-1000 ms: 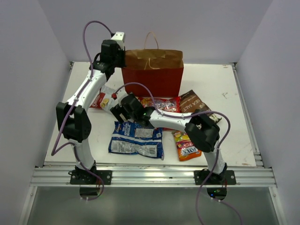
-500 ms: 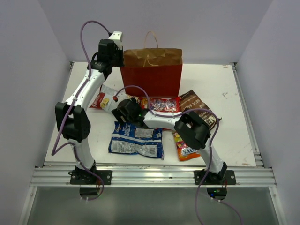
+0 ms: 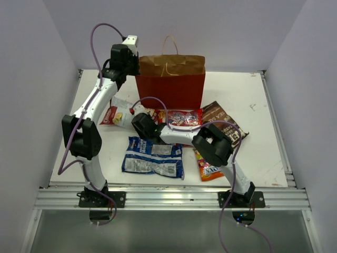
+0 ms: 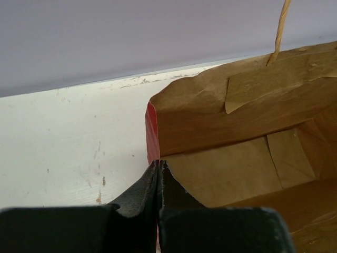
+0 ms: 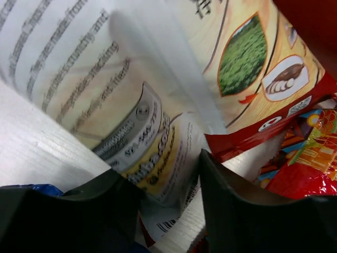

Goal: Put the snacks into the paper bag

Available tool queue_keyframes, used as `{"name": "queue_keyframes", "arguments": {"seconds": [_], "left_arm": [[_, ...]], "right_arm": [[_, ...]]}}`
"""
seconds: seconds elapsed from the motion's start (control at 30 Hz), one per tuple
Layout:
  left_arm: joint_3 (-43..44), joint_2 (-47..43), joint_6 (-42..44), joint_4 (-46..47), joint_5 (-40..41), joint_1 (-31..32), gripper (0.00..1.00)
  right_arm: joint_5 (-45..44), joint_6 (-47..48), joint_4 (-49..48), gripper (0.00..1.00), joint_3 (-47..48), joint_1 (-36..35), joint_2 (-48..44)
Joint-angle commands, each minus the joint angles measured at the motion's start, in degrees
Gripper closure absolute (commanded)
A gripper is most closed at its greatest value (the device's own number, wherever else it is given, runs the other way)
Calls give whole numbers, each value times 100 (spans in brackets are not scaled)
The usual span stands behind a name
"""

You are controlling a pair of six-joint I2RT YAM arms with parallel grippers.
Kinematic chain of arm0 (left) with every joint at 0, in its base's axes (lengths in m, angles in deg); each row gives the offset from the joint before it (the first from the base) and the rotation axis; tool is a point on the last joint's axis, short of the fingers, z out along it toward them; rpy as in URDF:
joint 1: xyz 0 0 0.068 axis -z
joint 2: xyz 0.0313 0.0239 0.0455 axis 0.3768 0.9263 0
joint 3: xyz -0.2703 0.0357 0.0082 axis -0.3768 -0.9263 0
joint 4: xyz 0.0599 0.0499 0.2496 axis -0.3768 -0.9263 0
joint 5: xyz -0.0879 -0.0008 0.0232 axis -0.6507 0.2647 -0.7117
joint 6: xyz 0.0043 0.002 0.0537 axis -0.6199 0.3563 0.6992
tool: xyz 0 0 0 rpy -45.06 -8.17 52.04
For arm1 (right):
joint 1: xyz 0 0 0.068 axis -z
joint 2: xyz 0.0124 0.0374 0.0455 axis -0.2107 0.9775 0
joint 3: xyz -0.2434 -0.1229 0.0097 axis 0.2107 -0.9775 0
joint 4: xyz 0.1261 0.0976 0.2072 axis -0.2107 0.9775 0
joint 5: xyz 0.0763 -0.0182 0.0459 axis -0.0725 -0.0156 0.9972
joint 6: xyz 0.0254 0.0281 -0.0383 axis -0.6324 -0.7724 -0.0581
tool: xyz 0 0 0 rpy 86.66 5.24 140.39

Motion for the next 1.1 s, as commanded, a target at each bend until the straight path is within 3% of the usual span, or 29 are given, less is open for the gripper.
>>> {"name": "queue_keyframes", "arguments": {"seconds": [0.0,0.03,0.1,0.43,0.73,0.93,1.07], "left_arm": [[7,-183,-8,-64,-109,-75,100],[-1,-192,-8,-55,-109,-75,100],[-10,-201,-17,-46,-109,-75,100],[34,-192,-17,-90,-188,-75,100],[78,-166,-25,-161,-180,-75,100],[113,-122,-17,-196,-206,-75,100],[139,-113,-25,-213,-224,-66,100]], "right_arm": [[-40,-181,539,57,-107,-32,-55],[-153,-173,617,77,-142,-32,-195],[-259,-173,723,99,-238,-32,-328],[-997,55,2013,100,-204,-172,-1418],[-2412,126,3701,100,551,-515,-2832],[-3693,380,4966,100,1614,-638,-3553],[-4670,1318,4558,100,2073,-682,-3896]]}}
